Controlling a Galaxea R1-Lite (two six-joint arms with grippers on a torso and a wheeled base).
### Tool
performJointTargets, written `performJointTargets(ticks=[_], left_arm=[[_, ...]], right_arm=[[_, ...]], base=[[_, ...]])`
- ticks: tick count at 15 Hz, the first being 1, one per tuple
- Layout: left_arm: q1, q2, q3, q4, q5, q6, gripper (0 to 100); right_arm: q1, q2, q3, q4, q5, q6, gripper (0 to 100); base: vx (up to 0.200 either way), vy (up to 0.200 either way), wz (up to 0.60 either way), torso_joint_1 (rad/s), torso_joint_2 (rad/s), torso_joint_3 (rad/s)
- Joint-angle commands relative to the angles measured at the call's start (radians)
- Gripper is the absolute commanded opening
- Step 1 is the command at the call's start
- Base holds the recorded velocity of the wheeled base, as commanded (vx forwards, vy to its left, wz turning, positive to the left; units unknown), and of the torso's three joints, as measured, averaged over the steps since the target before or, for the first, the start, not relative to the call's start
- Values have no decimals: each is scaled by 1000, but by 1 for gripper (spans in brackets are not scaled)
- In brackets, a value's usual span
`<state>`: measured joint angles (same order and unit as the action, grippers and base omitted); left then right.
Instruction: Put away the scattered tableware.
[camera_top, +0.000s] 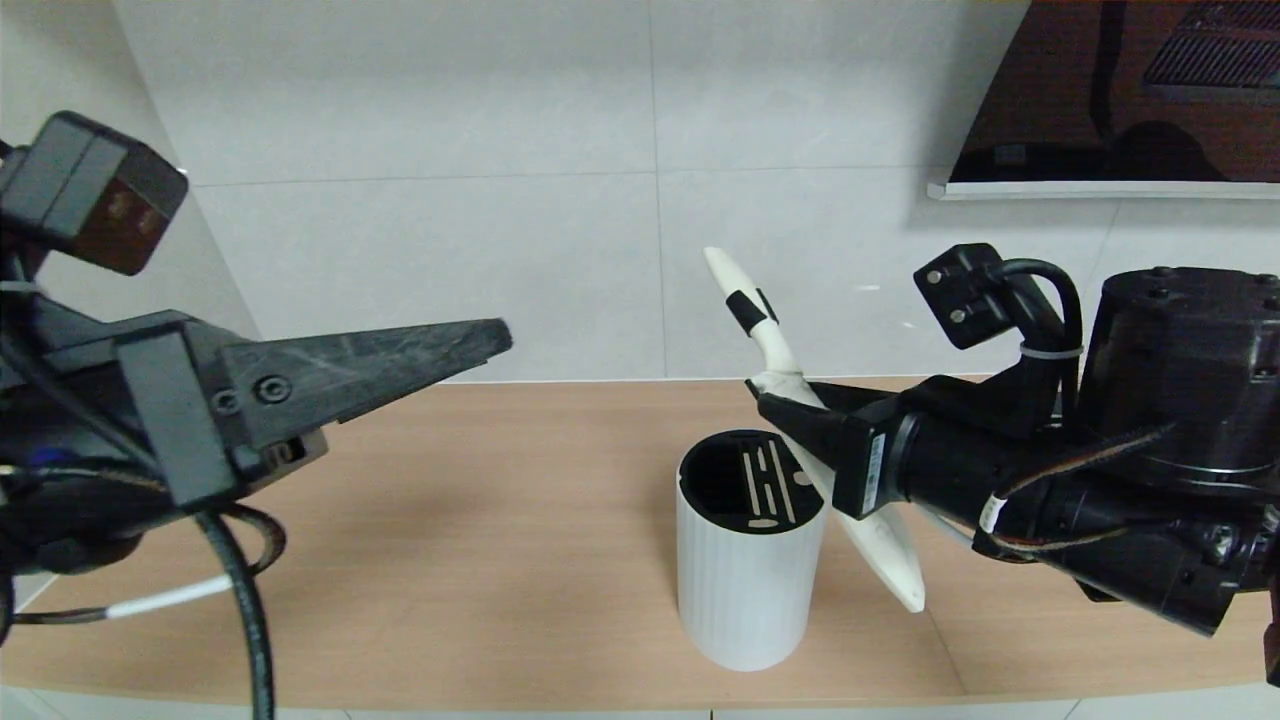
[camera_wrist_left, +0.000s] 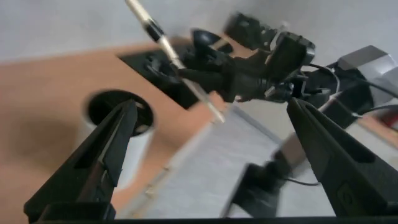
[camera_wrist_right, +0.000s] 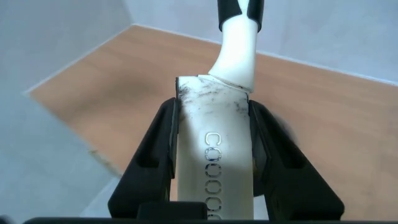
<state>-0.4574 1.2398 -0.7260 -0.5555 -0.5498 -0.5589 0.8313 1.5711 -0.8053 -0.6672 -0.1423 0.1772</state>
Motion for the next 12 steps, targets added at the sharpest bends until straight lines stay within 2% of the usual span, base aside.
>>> performJointTargets(ticks=[1,3,5,7,9,12], left_arm=[[-83,150,-9,-103,131,-49,100],[-122,241,-16,-178,223,-53,100],[-144,300,-29,-215,271,-55,100],[-155,322,-29,-236,280,-76,100],[-164,349,-30,-293,281,-153,100],[-164,386,-41,-294,287,-164,100]], right_arm=[[58,26,3,-3,-5,15,0],[80,40,3,-9,-13,18,0],[92,47,-2,-9,-11,31,0],[94,50,-3,-12,-11,34,0],[111,52,3,-51,-13,38,0],[114,53,3,-52,-13,38,0]], base=[[0,0,0,0,0,0],[0,0,0,0,0,0],[0,0,0,0,0,0],[0,0,0,0,0,0],[0,0,0,0,0,0],[0,0,0,0,0,0]])
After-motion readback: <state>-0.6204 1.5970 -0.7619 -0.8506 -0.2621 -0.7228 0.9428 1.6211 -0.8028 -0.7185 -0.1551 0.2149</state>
